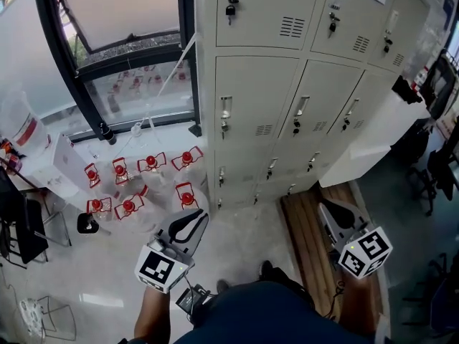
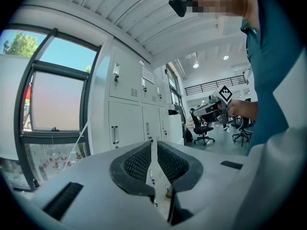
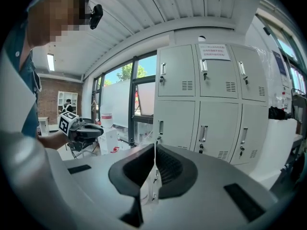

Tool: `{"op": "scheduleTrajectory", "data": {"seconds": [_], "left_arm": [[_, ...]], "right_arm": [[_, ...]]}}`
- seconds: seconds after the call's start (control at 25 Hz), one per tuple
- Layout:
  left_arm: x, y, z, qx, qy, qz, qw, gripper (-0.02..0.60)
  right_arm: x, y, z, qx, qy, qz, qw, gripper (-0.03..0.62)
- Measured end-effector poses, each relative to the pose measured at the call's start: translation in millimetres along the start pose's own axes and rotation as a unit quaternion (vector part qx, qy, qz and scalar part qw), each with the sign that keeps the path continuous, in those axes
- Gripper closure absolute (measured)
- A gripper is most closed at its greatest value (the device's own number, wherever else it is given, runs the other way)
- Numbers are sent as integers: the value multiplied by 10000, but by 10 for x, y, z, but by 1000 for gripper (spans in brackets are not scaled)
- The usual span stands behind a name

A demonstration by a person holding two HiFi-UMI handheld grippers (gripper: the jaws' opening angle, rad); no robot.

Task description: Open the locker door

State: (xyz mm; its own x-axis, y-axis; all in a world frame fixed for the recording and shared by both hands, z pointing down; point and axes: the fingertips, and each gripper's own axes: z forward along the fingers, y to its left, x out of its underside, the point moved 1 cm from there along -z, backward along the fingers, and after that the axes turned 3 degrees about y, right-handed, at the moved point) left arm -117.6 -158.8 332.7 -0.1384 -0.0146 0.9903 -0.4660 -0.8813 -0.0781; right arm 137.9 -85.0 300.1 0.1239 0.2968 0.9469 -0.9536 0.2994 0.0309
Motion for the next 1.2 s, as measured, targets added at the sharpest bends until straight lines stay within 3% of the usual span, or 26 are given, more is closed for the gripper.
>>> {"op": "scheduleTrajectory", "data": {"seconds": [0.48, 0.84, 1.2], "left_arm": [[134, 305, 19, -765, 141, -222, 9967, 528], [297, 485, 48, -1415, 302, -466, 9884, 528], [539, 591, 84, -1853, 466, -766, 9786, 528]], "right_arm": [[-198, -227, 776, -648, 9, -243, 9976, 556], [-408, -404, 1480, -1212, -13, -581, 9909, 556], [-577, -566, 2096, -1464, -54, -780, 9861, 556]]}}
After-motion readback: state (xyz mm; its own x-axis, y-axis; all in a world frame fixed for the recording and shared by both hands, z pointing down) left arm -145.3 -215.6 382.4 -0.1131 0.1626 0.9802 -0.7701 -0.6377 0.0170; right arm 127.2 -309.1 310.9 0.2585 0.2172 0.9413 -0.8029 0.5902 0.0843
